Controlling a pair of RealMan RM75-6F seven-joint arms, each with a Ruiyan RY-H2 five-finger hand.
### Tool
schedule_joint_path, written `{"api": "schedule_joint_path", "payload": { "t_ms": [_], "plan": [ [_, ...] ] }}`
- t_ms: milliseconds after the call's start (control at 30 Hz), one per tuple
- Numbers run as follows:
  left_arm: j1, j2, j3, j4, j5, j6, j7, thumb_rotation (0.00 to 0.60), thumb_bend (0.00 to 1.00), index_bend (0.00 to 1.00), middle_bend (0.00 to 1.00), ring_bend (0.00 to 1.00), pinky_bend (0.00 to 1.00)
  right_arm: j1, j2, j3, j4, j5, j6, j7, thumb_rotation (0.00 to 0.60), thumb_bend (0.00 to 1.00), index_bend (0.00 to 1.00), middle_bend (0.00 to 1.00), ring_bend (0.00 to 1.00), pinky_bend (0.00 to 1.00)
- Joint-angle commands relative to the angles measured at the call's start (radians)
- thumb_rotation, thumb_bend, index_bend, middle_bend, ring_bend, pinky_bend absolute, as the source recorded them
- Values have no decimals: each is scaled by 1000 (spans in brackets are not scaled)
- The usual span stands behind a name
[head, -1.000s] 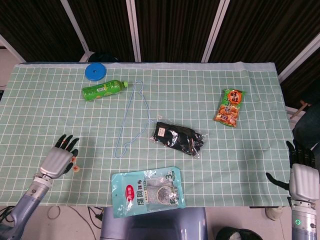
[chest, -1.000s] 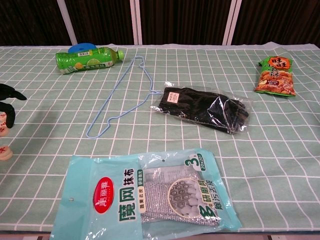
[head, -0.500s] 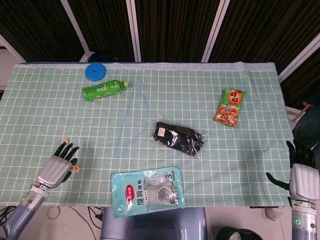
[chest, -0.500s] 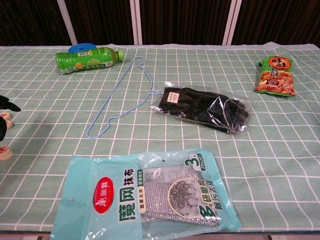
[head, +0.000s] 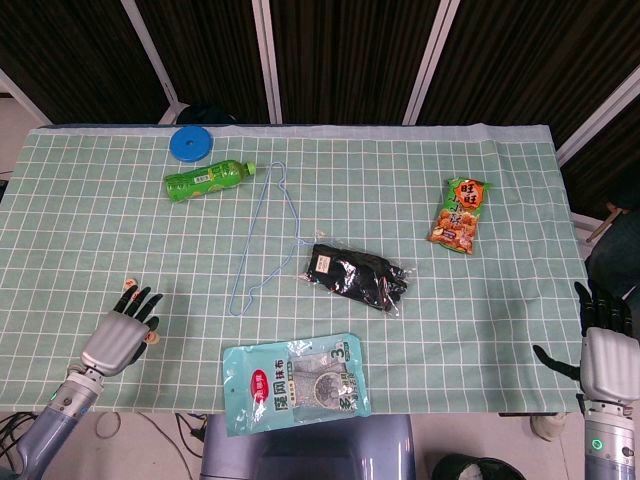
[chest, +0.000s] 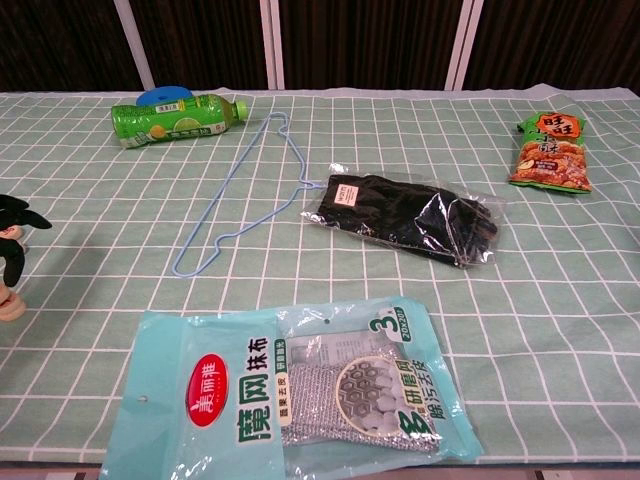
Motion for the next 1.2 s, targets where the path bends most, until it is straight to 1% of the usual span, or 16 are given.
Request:
{"api": "schedule_joint_path", "payload": {
  "t_ms": [33, 1200],
  "plan": [
    [1, -2, -3, 3, -4, 0, 4, 600, 327, 464, 111, 0, 75, 0, 0, 0, -1, 1, -1, -1, 600, 204, 64, 50, 33, 0],
    [1, -15, -9, 1, 1, -9, 32, 600, 326, 430, 108, 0, 75, 0, 0, 1, -3, 6, 0, -4, 600, 205, 64, 50, 33, 0]
  ]
}}
